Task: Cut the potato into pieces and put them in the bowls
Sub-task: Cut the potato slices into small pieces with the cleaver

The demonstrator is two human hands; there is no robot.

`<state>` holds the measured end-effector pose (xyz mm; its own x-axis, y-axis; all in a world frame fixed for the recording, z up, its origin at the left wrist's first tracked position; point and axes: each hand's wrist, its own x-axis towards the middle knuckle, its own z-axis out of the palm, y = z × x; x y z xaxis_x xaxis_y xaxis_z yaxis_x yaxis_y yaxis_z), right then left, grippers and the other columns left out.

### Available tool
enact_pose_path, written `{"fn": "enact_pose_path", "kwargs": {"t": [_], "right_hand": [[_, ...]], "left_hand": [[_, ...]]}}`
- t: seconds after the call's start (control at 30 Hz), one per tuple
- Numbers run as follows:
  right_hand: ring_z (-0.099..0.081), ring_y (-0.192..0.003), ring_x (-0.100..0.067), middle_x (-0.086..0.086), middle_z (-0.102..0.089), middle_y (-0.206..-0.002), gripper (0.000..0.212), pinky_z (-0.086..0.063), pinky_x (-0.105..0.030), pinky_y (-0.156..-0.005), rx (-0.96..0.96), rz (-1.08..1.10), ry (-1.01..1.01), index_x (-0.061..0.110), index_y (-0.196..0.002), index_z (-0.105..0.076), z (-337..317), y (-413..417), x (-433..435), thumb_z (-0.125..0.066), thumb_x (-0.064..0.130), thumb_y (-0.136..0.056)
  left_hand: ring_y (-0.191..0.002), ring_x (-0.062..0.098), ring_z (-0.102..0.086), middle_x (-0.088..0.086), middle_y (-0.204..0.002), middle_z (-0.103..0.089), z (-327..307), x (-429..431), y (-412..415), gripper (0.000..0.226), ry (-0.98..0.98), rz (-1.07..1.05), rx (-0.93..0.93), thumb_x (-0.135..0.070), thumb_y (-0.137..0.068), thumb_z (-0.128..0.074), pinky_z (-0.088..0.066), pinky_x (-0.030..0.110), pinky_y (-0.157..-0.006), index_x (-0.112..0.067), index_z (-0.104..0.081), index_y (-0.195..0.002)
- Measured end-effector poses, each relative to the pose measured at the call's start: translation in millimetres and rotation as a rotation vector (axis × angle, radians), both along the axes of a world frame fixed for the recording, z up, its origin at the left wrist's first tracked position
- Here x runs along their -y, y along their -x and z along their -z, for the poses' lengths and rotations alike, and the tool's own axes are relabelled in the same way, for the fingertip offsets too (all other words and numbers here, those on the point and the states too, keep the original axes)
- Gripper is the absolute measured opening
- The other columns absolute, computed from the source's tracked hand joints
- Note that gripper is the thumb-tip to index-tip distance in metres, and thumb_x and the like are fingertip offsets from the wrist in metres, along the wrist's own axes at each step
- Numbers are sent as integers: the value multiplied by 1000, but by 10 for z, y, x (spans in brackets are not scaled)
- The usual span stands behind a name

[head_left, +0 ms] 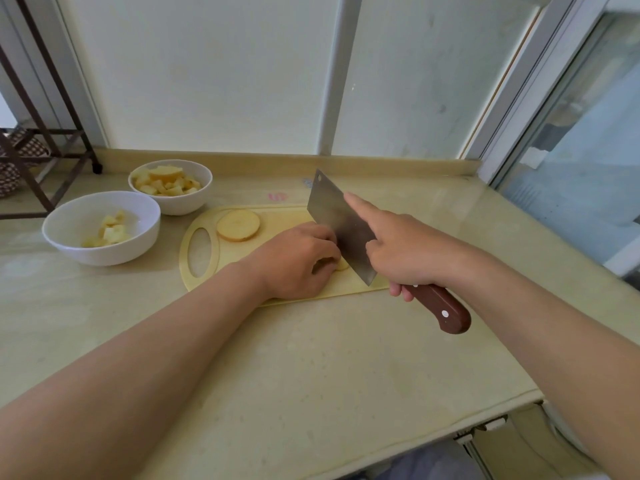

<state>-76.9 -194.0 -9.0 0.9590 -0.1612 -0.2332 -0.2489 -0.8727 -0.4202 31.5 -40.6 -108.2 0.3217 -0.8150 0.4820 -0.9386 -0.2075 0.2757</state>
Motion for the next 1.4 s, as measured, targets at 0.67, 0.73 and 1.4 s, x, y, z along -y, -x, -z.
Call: {"fn": "enact_pose_path", "kwargs": {"t": [0.67, 0.73, 1.4], "right_hand": [[-70, -59, -30, -19, -72, -102, 91, -59, -35, -52, -33, 52, -84, 59, -159, -3, 105, -290, 46, -32, 6, -91], [-71, -62, -32, -18, -68, -115, 91, -60, -37, -52, -19, 64, -113, 60, -158, -5, 118, -291, 59, -31, 5, -90], [-65, -56, -27, -19, -72, -89, 91, -60, -34, -53, -8, 60, -26, 57, -161, -3, 16, -254, -140, -31, 3, -92]], "left_hand": [[-76, 19, -56, 0, -88, -65, 52, -42, -45, 10, 30, -2, 62, -11, -81, -64, -51, 34, -68, -12, -74, -81], [-75, 19, -56, 0, -86, -64, 48, -45, -32, 10, 26, -6, 66, -12, -81, -64, -51, 34, -67, -12, -73, -79], [-74, 20, -58, 1, -85, -65, 53, -78, -49, 16, 35, -28, 51, -15, -82, -60, -52, 35, -65, -11, -75, -76]]}}
